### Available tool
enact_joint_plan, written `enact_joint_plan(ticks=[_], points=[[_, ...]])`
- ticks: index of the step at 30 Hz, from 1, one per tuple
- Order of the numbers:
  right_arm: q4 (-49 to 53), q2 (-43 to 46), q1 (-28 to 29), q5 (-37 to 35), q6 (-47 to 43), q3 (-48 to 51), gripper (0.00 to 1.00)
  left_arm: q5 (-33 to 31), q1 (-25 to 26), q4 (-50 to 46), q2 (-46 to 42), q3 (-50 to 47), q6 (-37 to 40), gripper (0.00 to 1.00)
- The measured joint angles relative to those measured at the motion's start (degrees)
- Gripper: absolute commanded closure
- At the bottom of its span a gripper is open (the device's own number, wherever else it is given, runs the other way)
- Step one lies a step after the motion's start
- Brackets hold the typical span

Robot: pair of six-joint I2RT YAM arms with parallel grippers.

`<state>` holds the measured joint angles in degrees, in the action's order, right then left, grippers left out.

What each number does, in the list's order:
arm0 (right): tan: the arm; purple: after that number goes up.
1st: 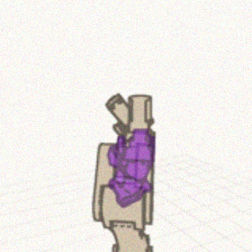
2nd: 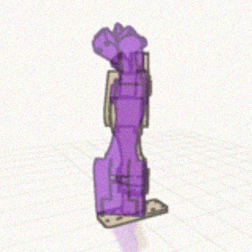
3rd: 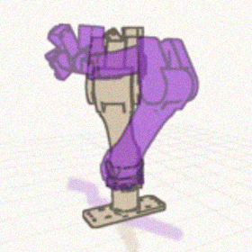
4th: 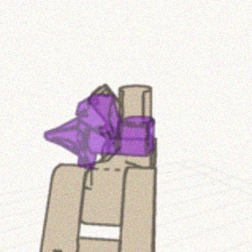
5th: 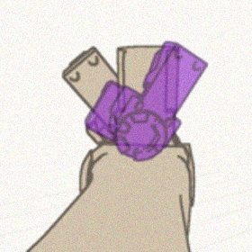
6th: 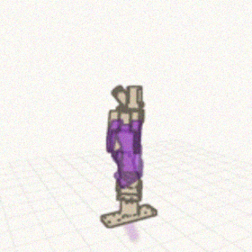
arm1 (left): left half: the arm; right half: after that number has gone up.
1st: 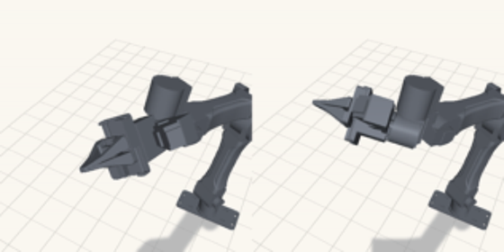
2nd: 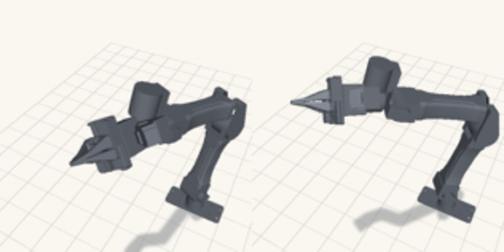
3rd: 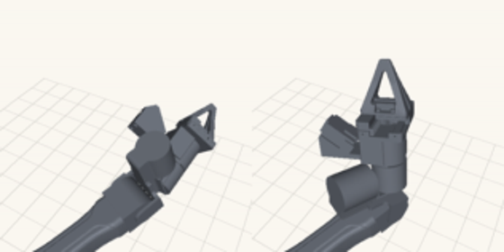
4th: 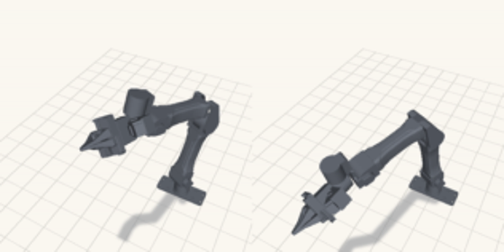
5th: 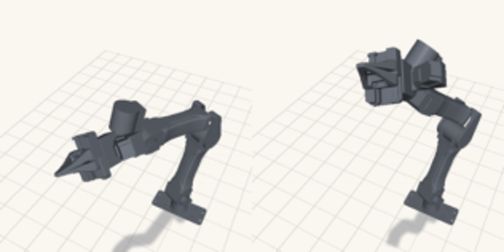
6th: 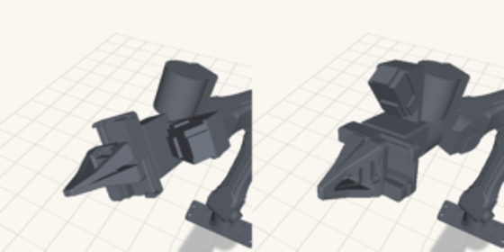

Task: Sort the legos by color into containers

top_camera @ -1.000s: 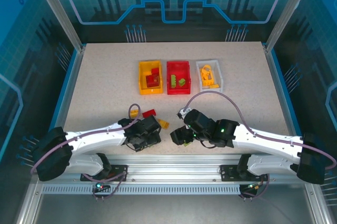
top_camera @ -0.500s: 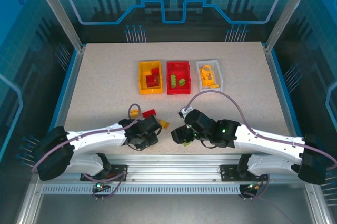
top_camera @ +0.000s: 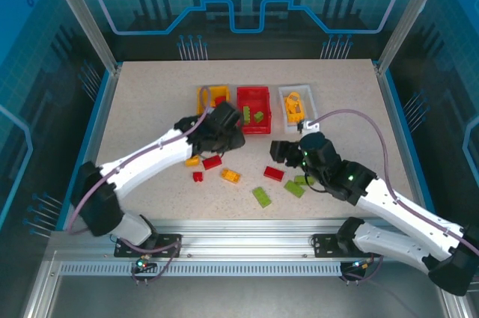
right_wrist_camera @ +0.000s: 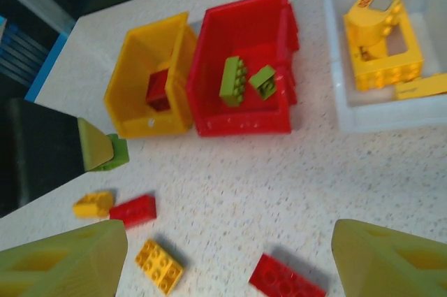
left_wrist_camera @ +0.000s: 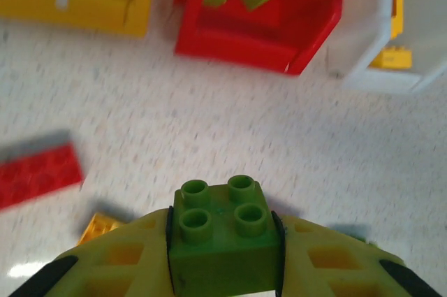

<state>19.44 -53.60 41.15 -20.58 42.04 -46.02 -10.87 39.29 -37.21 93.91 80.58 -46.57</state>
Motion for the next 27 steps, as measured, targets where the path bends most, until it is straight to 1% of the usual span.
enact_joint_plan(ticks=[2, 4, 7, 11, 16, 19, 24, 27], points=[[-0.70, -2.21, -2.12, 1.53, 0.02, -1.75, 0.22, 0.22, -1.66, 0.17, 6.45, 7.08, 3.45, 0.73], [-0.72, -3.85, -2.91, 2.47, 0.00, -3.48, 0.22, 0.44, -2.93, 0.37, 12.41, 13.68, 6.16, 0.72], [-1.31, -4.94, -2.99, 4.04, 0.04, -5.01, 0.22, 1.14, -4.55, 0.31, 21.07, 23.41, 9.16, 0.72], [-1.46, -4.94, -3.08, 5.07, 0.50, -5.01, 0.22, 1.92, -6.27, -0.28, 31.54, 34.71, 11.82, 0.67], [-1.46, -4.90, -3.30, 6.10, 0.66, -4.98, 0.21, 3.15, -7.56, -1.55, 39.63, 41.48, 13.97, 0.59], [-1.46, -4.87, -3.32, 6.32, 0.66, -4.98, 0.21, 3.98, -7.91, -2.47, 42.40, 43.50, 14.29, 0.55], [-1.46, -4.74, -3.34, 7.08, 0.66, -4.55, 0.20, 4.74, -7.96, -3.74, 42.75, 43.69, 15.21, 0.45], [-0.79, -4.68, -3.34, 7.41, 0.63, -3.96, 0.19, 4.76, -7.96, -3.87, 41.88, 43.58, 15.23, 0.43]])
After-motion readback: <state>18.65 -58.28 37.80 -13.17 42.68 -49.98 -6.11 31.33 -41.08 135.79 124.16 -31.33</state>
